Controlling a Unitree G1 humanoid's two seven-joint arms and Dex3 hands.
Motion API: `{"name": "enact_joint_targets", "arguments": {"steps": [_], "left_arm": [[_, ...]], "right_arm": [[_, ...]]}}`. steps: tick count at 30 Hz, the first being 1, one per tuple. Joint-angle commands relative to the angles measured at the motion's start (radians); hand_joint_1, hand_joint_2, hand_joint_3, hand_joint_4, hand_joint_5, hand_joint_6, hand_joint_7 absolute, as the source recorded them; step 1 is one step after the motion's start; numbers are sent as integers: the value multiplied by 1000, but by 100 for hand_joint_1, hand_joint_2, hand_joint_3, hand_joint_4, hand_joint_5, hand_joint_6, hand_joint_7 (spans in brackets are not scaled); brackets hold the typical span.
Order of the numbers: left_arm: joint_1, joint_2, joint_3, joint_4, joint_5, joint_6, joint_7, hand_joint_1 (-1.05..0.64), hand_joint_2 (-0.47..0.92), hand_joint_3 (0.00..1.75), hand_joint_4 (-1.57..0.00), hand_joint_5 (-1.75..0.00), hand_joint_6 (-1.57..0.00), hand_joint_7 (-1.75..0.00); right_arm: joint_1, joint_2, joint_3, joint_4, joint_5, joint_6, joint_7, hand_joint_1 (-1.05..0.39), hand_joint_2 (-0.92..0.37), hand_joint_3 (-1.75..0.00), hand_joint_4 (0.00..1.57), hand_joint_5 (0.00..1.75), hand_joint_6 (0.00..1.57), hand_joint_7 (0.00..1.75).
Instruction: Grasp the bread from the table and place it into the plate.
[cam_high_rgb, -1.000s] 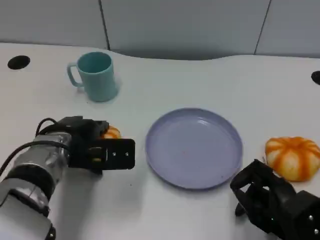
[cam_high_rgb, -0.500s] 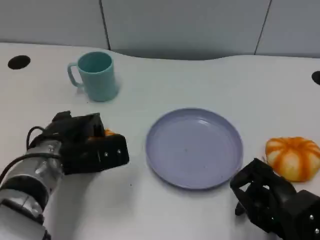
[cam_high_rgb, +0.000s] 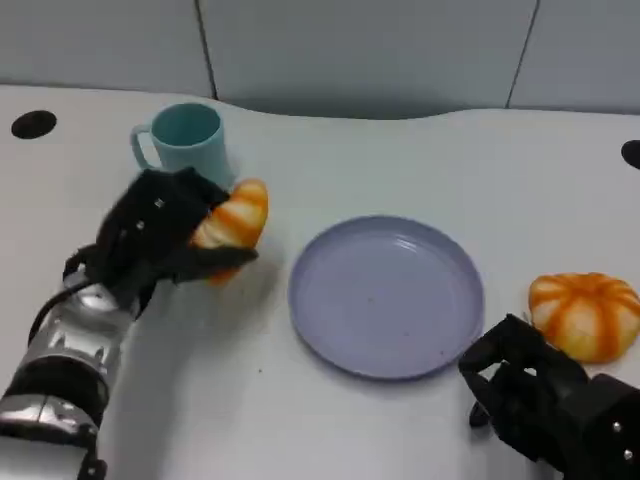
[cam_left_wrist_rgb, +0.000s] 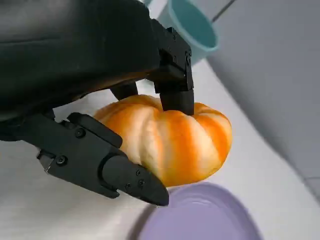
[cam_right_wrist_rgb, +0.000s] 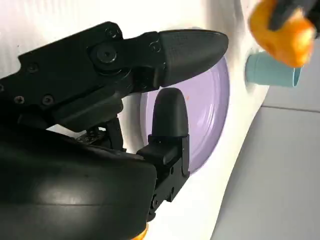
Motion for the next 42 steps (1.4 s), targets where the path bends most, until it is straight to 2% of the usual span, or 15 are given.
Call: {"name": "enact_joint_targets", "arguments": {"steps": [1,5,8,12,15,20,24,26,27,28,29,31,34,37,42], "left_arm": [[15,16,18,-59,-30,17,-42,-20,89,3,-88,-175,-63,-175],[-21,-13,-62,-197,14,-32,-107,-17,88,3,-89,-175,-67,-175],[-44,-38,-118,-232,63,-42,-104,-16,88,2,-89,-175,-70,-175],[-87,-87,-168,-215,110,-10,-89,-16,87,2,-92,-175,-72,-175],[-136,-133,-225,-129,175,-31,-39,-20,87,2,-94,-175,-73,-175],[-177,-162,-269,-46,236,-44,10,-21,87,2,-94,-175,-73,-175],[-201,-165,-323,7,308,-60,59,-22,88,3,-91,-175,-67,-175],[-214,-155,-363,27,355,-63,69,-30,91,4,-81,-175,-54,-175],[-223,-146,-382,36,374,-71,55,-34,91,4,-71,-175,-46,-175],[-231,-136,-398,42,388,-84,37,-41,91,3,-51,-160,-38,-152],[-237,-129,-409,46,398,-93,26,-45,91,2,-43,-142,-39,-126],[-248,-118,-430,53,419,-108,16,-50,92,2,-34,-120,-40,-95],[-261,-103,-465,63,456,-132,6,-59,92,4,-28,-52,-45,-22],[-266,-105,-469,76,456,-145,-14,-64,92,6,-20,-32,-36,-3],[-269,-113,-477,86,463,-141,-30,-71,92,7,-5,-21,-23,0]], "right_arm": [[-6,-7,-4,3,-2,3,-8,-27,-92,-35,55,175,37,175],[-17,-7,-7,23,7,-12,-1,-28,-92,-35,54,175,37,175],[-21,-6,-9,29,8,-9,-3,-28,-92,-34,55,175,36,175],[-24,-7,-9,34,7,-11,-2,-28,-92,-34,54,175,36,175],[-24,-8,-6,37,1,-18,-3,-28,-92,-34,54,175,36,175],[-20,-4,-1,35,-4,-22,-7,-28,-92,-35,52,175,36,175],[-18,5,0,38,4,-25,-6,-28,-92,-35,54,175,37,175],[-16,10,2,40,2,-26,-10,-27,-92,-35,54,175,37,175],[-13,11,2,41,1,-30,-11,-27,-92,-35,54,175,37,175],[-12,12,2,42,1,-35,-12,-26,-92,-35,54,175,37,175],[-10,12,2,42,2,-40,-12,-26,-92,-35,54,175,37,175],[-9,15,-1,41,8,-39,-10,-26,-92,-34,55,175,37,175],[0,17,-1,22,12,-22,-10,-27,-92,-35,54,175,37,175],[4,13,1,19,6,-28,-9,-27,-92,-35,53,175,37,175],[3,14,0,16,12,-19,-5,-26,-92,-36,52,175,36,175]]}}
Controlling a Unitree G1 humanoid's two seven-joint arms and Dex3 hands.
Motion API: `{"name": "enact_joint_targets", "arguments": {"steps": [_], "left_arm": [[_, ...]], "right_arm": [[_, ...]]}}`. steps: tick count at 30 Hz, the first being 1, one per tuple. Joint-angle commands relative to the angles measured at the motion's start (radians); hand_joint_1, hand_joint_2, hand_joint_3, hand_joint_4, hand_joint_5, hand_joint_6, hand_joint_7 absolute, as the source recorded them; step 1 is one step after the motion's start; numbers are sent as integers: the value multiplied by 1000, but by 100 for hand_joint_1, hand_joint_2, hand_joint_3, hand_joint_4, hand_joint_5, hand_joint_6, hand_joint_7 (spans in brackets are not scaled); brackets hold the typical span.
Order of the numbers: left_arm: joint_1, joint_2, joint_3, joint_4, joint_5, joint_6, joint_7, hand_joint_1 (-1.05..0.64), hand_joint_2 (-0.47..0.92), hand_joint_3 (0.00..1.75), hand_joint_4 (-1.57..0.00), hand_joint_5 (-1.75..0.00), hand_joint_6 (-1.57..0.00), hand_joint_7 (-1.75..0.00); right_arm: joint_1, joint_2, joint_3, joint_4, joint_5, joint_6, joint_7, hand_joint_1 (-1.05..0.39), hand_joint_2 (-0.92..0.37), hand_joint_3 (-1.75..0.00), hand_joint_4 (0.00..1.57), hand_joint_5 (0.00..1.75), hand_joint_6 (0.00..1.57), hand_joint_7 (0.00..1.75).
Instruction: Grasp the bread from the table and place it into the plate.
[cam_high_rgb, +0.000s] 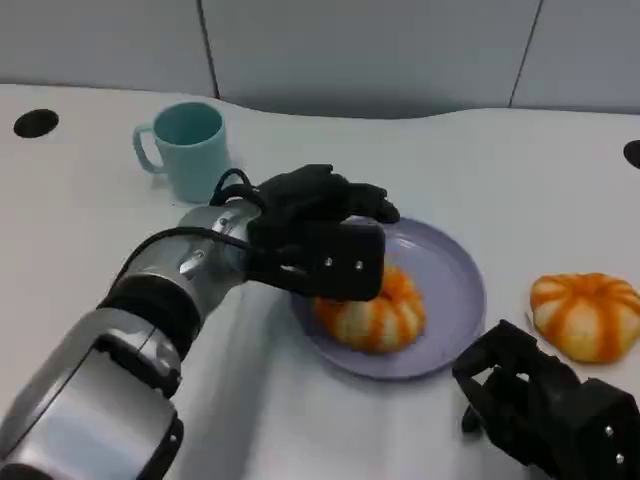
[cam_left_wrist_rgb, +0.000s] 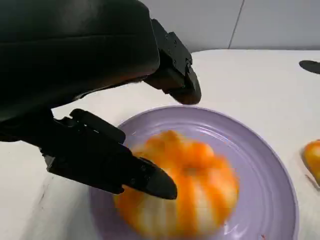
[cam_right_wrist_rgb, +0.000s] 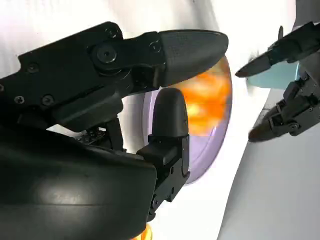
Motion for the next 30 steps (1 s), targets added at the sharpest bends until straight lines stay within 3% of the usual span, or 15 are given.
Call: {"name": "enact_joint_targets", "arguments": {"steps": [1,8,14,20,26,30], "left_arm": [[-29,1,-15,14,12,-3,-23,-72,92,7,-3,-19,-21,0],[-27,11,8,17,-11,-16,-34,-74,92,13,0,-6,-10,-1],[33,49,156,-14,-175,-69,-96,-70,92,12,-8,-10,-17,-4],[176,101,317,-88,-395,-127,-268,-65,92,12,-13,-14,-20,-4],[381,122,481,-295,-683,-49,-518,-68,92,14,-12,-15,-19,-2],[518,124,558,-437,-824,6,-594,-73,92,18,-19,-18,-23,-4]], "right_arm": [[3,-7,-5,-19,6,5,-2,-26,-92,-36,53,175,36,175],[-8,-11,-5,-2,0,-8,-4,-26,-92,-35,53,175,37,175],[-9,-13,-10,-11,5,8,2,-27,-92,-34,55,175,37,175],[-13,-22,-16,-7,12,8,11,-28,-92,-33,58,175,38,175],[-17,-28,-22,-3,16,7,18,-27,-92,-33,57,175,39,175],[-19,-33,-19,-1,8,-1,21,-26,-92,-33,56,175,38,175]]}}
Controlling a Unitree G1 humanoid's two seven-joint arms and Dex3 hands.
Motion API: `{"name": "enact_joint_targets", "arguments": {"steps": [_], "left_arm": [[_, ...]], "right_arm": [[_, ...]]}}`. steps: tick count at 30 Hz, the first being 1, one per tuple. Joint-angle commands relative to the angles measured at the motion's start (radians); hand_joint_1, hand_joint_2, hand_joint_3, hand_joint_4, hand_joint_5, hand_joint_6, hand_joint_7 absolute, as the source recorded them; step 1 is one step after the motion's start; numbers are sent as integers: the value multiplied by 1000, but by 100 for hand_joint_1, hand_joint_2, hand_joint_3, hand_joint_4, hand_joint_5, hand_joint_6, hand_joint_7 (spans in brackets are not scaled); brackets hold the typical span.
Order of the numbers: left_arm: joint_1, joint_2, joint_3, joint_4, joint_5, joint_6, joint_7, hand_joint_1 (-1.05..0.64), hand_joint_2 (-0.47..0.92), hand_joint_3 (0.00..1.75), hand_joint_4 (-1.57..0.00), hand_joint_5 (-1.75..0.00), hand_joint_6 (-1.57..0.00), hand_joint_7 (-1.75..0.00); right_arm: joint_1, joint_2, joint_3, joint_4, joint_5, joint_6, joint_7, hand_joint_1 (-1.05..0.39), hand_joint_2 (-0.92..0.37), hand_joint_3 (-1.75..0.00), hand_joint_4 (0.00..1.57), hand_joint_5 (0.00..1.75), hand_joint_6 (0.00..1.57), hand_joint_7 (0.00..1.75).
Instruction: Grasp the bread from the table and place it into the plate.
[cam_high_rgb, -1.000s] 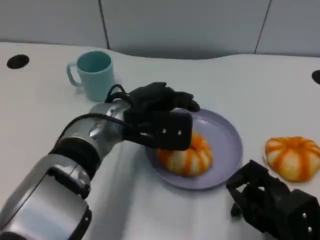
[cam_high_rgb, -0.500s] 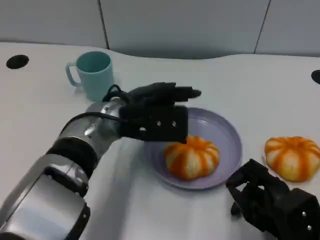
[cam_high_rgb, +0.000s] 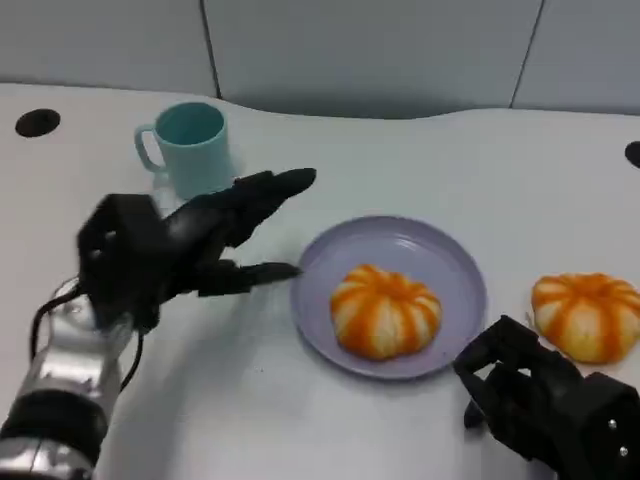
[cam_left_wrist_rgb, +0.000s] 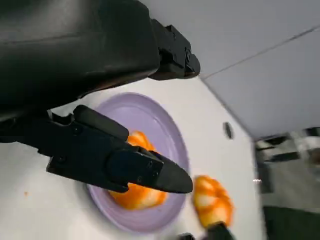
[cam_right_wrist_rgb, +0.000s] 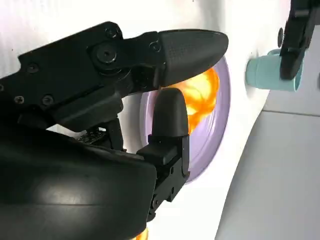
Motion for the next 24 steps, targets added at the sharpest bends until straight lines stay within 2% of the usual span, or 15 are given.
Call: {"name": "enact_joint_targets", "arguments": {"steps": [1,4,8,9,10,11,12,13,14,16,20,24], "left_arm": [[118,13,72,-129,-128,68,-77,-73,92,18,-20,-18,-24,-4],[229,10,119,-252,-227,168,-105,-69,92,17,-29,-23,-33,-7],[356,11,145,-384,-245,229,-50,-61,92,16,-59,-38,-55,-14],[382,8,149,-412,-243,244,-30,-58,92,14,-59,-68,-64,-17],[406,4,152,-442,-243,271,-5,-54,92,12,-50,-99,-66,-26],[434,0,153,-475,-232,295,32,-47,92,9,-40,-133,-52,-73],[458,-3,152,-506,-219,315,68,-44,92,8,-35,-149,-41,-105],[475,-4,150,-530,-209,330,93,-42,92,8,-33,-159,-34,-123],[485,-3,147,-547,-203,340,110,-41,92,8,-31,-165,-30,-135],[541,-3,141,-601,-179,379,164,-38,92,9,-33,-170,-32,-144],[605,2,135,-657,-189,475,192,-31,92,9,-42,-174,-36,-152],[623,-3,134,-660,-189,494,198,-28,92,7,-47,-175,-34,-164]], "right_arm": [[-2,-21,-11,-3,4,-9,1,-26,-92,-33,56,175,38,175],[-2,-18,-11,-6,8,-1,1,-27,-92,-33,58,175,38,175],[2,-23,-7,-17,0,3,1,-26,-92,-33,58,175,38,175],[3,-22,-8,-18,5,4,3,-26,-92,-33,58,175,38,175],[4,-20,-9,-19,9,4,4,-26,-92,-33,57,175,38,175],[6,-20,-9,-21,10,4,5,-27,-92,-33,56,175,37,175],[8,-21,-8,-26,9,6,5,-27,-92,-33,56,175,37,175],[10,-22,-7,-29,7,8,5,-28,-92,-33,56,175,37,175],[11,-22,-7,-31,6,9,5,-28,-92,-33,55,175,37,175],[17,-23,-8,-39,12,13,10,-28,-92,-33,55,175,37,175],[26,-25,-10,-56,11,21,12,-26,-92,-34,55,175,37,174],[30,-29,-12,-58,17,15,21,-25,-92,-35,54,175,37,175]]}}
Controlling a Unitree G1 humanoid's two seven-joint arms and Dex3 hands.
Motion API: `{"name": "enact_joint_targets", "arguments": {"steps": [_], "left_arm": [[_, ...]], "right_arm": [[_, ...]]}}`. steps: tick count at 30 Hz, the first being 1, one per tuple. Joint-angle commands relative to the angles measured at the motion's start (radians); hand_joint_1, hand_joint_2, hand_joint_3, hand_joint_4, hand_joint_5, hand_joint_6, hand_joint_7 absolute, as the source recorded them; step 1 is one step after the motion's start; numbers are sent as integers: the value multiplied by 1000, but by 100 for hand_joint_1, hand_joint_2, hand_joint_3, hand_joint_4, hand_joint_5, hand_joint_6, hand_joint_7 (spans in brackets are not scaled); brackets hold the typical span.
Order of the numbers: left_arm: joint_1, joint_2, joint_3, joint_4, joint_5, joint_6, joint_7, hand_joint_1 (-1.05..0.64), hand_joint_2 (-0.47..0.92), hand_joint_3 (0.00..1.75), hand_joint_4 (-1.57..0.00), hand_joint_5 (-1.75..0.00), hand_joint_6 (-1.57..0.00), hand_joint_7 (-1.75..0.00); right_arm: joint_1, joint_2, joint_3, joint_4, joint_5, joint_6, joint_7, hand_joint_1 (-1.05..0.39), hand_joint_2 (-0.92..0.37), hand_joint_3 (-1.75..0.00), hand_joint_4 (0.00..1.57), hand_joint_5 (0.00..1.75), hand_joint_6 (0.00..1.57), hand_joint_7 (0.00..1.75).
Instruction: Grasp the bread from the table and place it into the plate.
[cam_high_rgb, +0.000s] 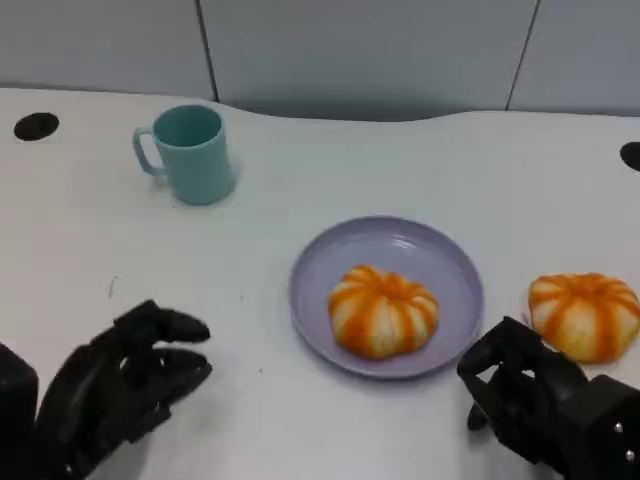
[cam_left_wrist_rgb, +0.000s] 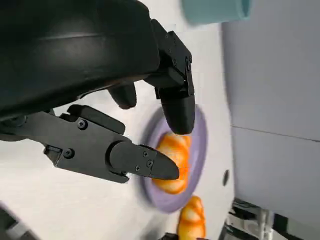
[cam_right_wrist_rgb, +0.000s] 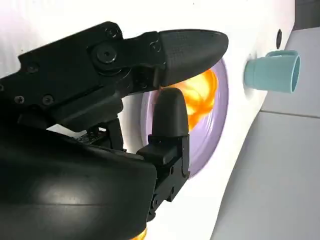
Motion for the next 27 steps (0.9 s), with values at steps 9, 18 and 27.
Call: {"name": "enact_joint_targets", "arguments": {"steps": [9,18,27], "left_arm": [[19,3,-15,17,46,29,44,-23,92,8,-57,-175,-39,-175],[-6,4,-16,67,49,19,37,-24,92,8,-58,-175,-41,-175],[-31,-1,-13,127,44,-34,26,-28,92,7,-61,-175,-42,-175]], "right_arm": [[-2,-41,-29,-1,20,-8,11,-26,-92,-36,56,175,37,175],[-24,-42,-40,39,26,-40,12,-24,-92,-35,58,175,38,175],[-40,-51,-58,103,37,-115,17,-26,-92,-35,57,175,38,175]]}}
